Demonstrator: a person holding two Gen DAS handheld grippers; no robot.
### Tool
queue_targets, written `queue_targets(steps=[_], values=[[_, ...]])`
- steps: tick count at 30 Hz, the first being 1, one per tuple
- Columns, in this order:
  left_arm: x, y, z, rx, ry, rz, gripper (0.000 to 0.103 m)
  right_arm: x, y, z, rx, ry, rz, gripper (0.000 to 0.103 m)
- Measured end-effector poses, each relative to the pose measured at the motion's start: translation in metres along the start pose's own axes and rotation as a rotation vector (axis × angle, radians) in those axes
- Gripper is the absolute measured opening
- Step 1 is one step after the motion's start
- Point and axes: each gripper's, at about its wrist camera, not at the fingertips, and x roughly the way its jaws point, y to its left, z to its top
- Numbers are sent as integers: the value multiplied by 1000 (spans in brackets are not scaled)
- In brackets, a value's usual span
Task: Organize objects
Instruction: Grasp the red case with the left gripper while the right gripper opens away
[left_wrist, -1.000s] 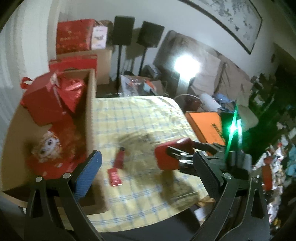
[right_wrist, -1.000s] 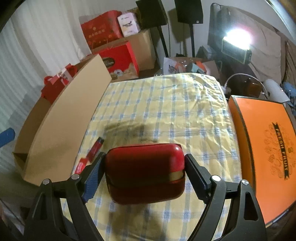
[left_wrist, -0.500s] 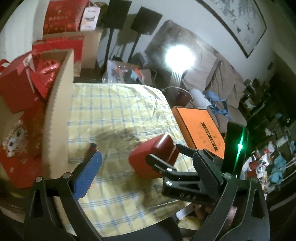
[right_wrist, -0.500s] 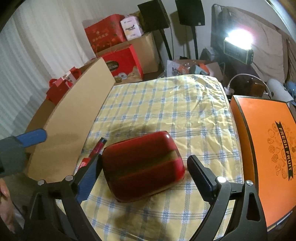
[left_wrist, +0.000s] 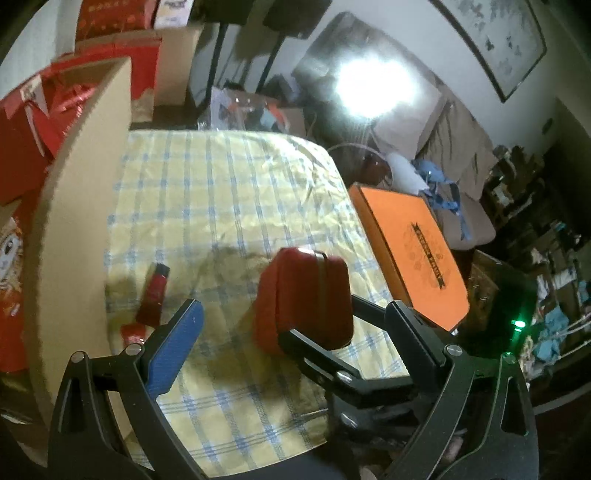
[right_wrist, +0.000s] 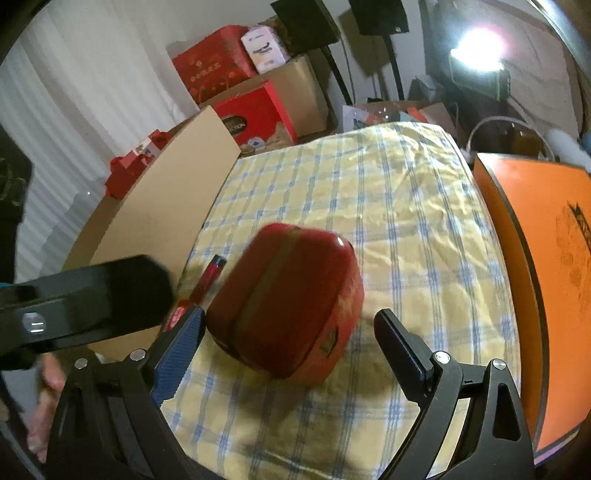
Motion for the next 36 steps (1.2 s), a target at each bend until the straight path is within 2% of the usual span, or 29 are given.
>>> queue_targets(steps=[10,12,16,21,22,27,36], values=[[40,-17,0,29,108,4,98,-7,-10,-18,41,3,17,94],[47,-19,1,26,129,10,94,-6,-11,-20,43,6,15,94],[56,-21,2,14,146,18,93,-5,-13,-22,52,8,18,94],[68,-18,1,-3,174,30,79,-7,-12,-23,25,0,-18,94],[70,-15,0,-12,179,29,78,-7,-11,-24,19,-1,-26,94],[69,-11,-2,-25,167,5,79,-9,-12,-24,11,-3,-36,94],[63,15,-3,-147,132,-127,78,-15,-14,-23,17,-16,-9,94]])
